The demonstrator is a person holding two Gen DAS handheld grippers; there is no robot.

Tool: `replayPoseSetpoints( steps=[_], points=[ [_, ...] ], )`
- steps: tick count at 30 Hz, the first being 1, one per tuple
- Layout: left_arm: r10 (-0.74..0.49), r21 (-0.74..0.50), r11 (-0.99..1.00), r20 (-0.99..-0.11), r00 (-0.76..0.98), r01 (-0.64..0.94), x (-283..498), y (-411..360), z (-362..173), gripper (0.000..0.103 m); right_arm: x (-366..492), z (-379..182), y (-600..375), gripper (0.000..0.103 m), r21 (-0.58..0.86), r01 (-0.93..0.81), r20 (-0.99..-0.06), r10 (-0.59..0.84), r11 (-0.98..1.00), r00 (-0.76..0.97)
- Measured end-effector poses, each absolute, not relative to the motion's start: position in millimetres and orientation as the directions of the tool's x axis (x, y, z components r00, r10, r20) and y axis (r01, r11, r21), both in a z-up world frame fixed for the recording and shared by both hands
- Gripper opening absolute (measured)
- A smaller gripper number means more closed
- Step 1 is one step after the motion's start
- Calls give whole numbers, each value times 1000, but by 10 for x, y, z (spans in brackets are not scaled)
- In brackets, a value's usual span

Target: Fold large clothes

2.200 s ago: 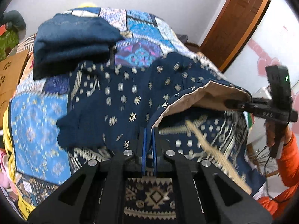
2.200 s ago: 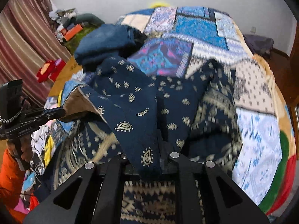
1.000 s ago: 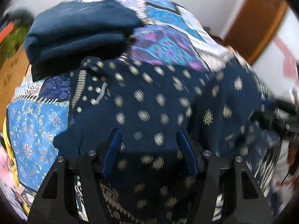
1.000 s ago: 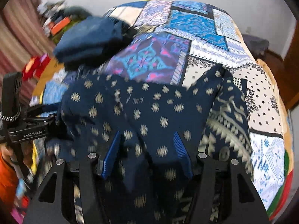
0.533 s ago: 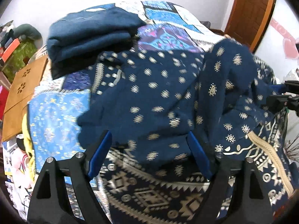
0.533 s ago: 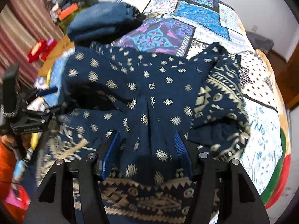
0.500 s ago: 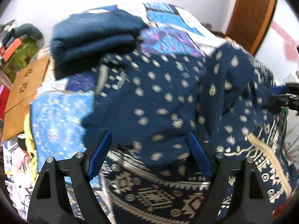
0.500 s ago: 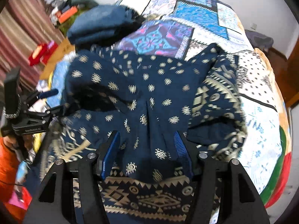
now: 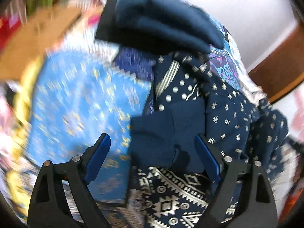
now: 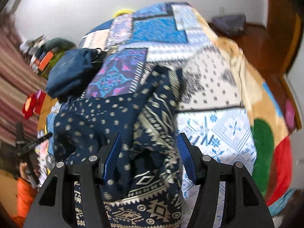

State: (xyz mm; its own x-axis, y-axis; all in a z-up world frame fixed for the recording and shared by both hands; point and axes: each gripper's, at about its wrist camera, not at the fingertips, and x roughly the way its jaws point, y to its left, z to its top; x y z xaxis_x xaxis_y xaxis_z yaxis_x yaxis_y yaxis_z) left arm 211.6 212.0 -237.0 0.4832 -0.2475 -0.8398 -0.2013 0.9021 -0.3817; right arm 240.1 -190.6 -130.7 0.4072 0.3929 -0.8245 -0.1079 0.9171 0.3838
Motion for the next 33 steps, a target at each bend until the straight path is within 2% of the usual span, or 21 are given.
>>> replayPoseSetpoints(
  steps=[3,6,8,10,13,16,17,18,19,20,21,22,23,24,25,29,33],
  points=[
    [-419,-567,793,-774,475,-224,2140,2224,-2657,88,2430,-1494,-1983,57,448,-38,-833,432,893,345],
    [-514,-654,727,-720,466,-209,2171,2168,-2820,88,2404,-1489,-1968,58,461,-54,-819,449,886,357],
    [-502,-636,751,-724,473,-177,2214,2058,-2810,88,2416,-1481,-1923,63,482,-74,-808,475,873,348],
    [-445,-567,811,-758,477,-145,2286,1925,-2779,88,2473,-1503,-1905,69,494,-83,-800,489,866,349],
    [-375,-487,866,-784,494,-116,2388,1735,-2755,89,2556,-1527,-1830,69,487,-95,-795,486,868,363],
    [-383,-497,859,-781,494,-120,2474,1663,-2724,86,2617,-1555,-1756,70,496,-95,-784,493,863,377],
    [-398,-513,850,-774,492,-118,2492,1650,-2715,78,2633,-1569,-1743,70,502,-106,-778,502,858,378],
    [-403,-518,848,-770,495,-115,2492,1643,-2691,65,2646,-1584,-1722,70,508,-112,-773,510,854,379],
    [-394,-512,851,-772,499,-119,2484,1643,-2664,59,2658,-1601,-1721,69,512,-112,-770,513,852,381],
    [-387,-502,857,-774,501,-113,2465,1624,-2625,49,2665,-1603,-1716,69,513,-111,-767,513,851,386],
    [-382,-494,863,-774,505,-106,2447,1602,-2581,39,2671,-1605,-1711,63,508,-114,-767,509,854,391],
    [-370,-480,872,-776,511,-98,2428,1573,-2531,33,2669,-1607,-1700,50,499,-119,-770,502,858,393],
    [-360,-466,881,-778,515,-87,2407,1544,-2470,21,2671,-1619,-1672,40,473,-121,-785,480,873,393],
    [-359,-461,884,-777,518,-78,2396,1546,-2458,19,2678,-1636,-1655,29,463,-128,-792,474,877,385],
    [-342,-443,893,-779,526,-75,2369,1512,-2392,18,2678,-1637,-1644,26,458,-135,-795,473,879,380],
    [-300,-383,923,-762,573,-26,2296,1377,-1953,16,2673,-1467,-1642,22,452,-155,-784,474,878,401],
    [-312,-360,931,-701,641,60,2230,1249,-1417,11,2699,-1062,-1662,20,497,-199,-717,529,844,453]
  ],
)
